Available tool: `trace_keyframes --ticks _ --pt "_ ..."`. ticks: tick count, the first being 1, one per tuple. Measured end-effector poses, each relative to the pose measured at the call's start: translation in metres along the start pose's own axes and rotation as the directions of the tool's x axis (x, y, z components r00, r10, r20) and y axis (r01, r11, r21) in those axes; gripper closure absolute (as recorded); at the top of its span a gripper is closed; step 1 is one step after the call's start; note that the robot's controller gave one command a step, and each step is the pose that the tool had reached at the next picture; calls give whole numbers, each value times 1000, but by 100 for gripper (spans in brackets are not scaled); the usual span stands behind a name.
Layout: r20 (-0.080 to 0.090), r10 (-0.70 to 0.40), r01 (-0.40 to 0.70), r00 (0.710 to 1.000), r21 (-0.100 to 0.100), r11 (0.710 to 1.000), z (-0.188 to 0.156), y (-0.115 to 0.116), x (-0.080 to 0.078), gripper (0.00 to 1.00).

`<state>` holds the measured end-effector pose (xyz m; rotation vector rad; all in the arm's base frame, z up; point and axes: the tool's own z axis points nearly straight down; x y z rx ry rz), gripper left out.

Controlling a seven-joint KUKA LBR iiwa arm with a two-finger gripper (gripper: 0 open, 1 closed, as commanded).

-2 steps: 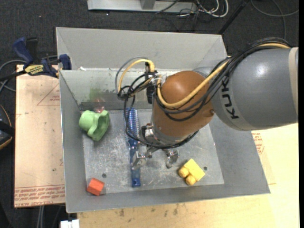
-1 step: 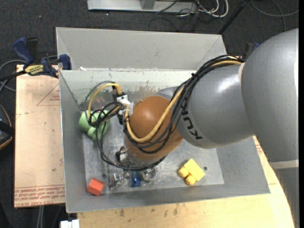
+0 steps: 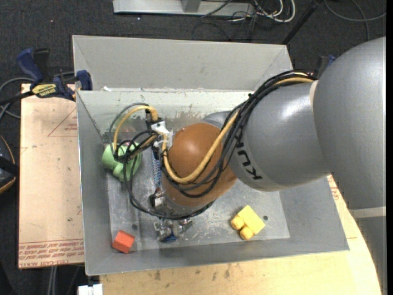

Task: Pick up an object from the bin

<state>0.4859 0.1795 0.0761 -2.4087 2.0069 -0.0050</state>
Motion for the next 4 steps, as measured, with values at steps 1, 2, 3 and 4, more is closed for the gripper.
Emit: trace_keyframes --ticks 1,2,3,4 --pt "1 -24 24 1000 0 1000 -140 -5 26 100" --pt "1 -109 109 994 -10 994 -119 -18 47 100" --pt "0 -188 188 982 -7 982 -120 -34 99 100" --pt "2 -249 249 968 -8 968 -129 -26 126 100"
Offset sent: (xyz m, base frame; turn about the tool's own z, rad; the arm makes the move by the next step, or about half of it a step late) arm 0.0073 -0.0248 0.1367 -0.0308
